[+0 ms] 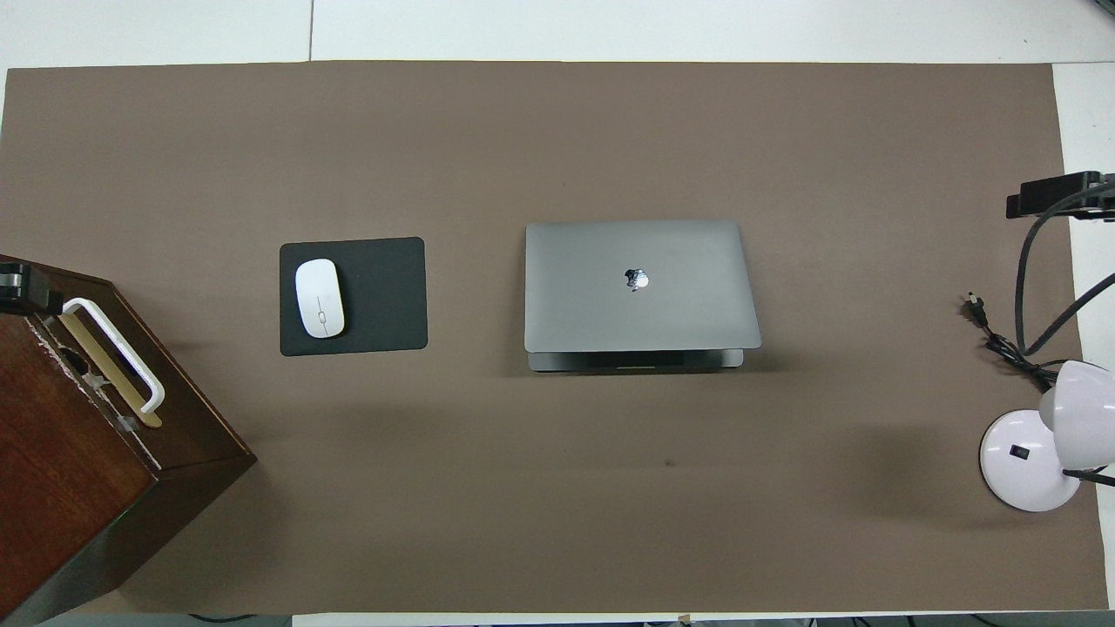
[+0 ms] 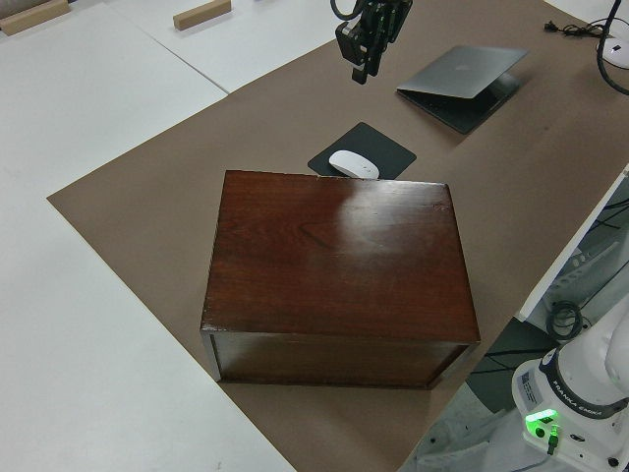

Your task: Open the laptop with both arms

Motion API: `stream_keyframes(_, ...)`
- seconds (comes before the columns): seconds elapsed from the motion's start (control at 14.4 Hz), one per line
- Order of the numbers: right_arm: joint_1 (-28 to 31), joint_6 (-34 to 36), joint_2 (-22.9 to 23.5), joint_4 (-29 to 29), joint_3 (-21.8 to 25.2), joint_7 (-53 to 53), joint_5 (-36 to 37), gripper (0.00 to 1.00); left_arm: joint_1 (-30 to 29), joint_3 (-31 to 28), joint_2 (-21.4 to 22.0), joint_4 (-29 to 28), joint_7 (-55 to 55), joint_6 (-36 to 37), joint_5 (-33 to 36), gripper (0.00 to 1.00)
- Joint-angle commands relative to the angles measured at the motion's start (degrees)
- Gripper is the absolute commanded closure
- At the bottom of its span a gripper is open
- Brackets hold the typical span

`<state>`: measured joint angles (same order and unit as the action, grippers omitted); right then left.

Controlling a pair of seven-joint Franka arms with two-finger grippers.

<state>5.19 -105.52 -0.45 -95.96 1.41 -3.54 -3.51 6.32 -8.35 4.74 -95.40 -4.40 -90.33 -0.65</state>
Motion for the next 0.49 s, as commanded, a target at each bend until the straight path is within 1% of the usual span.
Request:
stream_keyframes(0.0, 1.66, -3.46, -2.53, -4.22, -0.27, 0.11, -4.30, 0.00, -0.08, 0.00, 0.44, 0.22, 0.80, -1.86, 0.48, 1.00)
stream_keyframes(0.21, 1.58, -5.66, -3.67, -6.86, -0.27, 2.03, -7.55, 0.00, 0.54, 0.00, 0.09, 0.13, 0.54, -5.55, 0.48, 1.00)
stream_keyframes(0.35, 1.40, -6.19, -4.81, -9.05, -0.27, 7.98, -12.20, 0.00, 0.63, 0.09, 0.00, 0.22, -0.25, -6.87, -1.18, 1.00)
stream_keyframes(0.42, 1.23, -7.06, -5.43, -10.29, -0.27, 11.33, -15.10, 0.00, 0.63, 0.01, -0.17, 0.04, -0.26, -9.23, -2.15, 1.00)
